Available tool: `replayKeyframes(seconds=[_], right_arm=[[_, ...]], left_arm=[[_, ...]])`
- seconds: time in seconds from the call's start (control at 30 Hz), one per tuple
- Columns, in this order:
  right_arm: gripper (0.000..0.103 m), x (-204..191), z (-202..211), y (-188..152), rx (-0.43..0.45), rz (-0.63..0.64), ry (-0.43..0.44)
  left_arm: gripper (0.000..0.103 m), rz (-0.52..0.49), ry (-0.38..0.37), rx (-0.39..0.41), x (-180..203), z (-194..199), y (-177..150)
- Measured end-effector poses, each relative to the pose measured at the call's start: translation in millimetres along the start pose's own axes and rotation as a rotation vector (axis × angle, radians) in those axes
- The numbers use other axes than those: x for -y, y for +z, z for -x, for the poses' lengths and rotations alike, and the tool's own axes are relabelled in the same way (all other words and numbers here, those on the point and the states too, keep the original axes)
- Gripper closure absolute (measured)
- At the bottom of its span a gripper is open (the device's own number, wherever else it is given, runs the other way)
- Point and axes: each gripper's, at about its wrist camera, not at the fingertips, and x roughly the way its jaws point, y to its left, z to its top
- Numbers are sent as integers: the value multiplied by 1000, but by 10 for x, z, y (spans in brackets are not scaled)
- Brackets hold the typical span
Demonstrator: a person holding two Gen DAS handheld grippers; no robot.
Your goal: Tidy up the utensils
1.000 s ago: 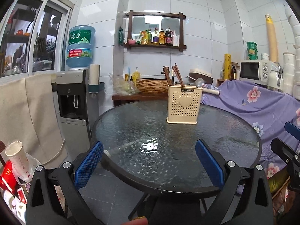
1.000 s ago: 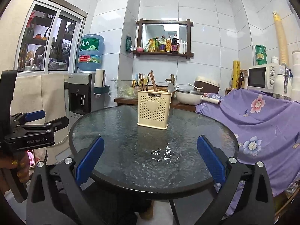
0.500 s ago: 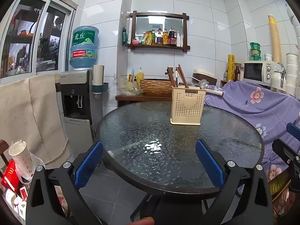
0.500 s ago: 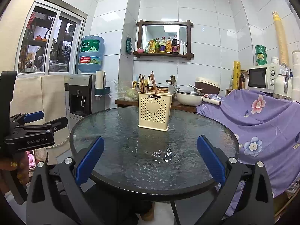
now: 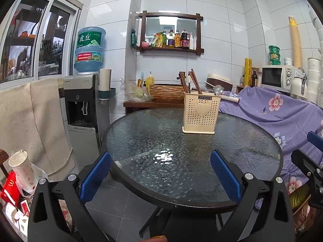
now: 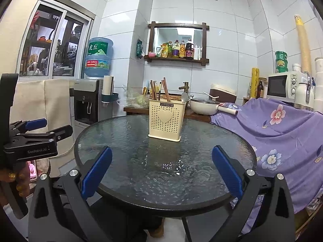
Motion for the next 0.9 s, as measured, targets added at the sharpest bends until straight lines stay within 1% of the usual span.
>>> replayKeyframes(seconds=[0.9], right_arm=[[6,50,-8,-7,0,-6,9]], left_arm=[[7,-6,8,-2,30,-3,-16]])
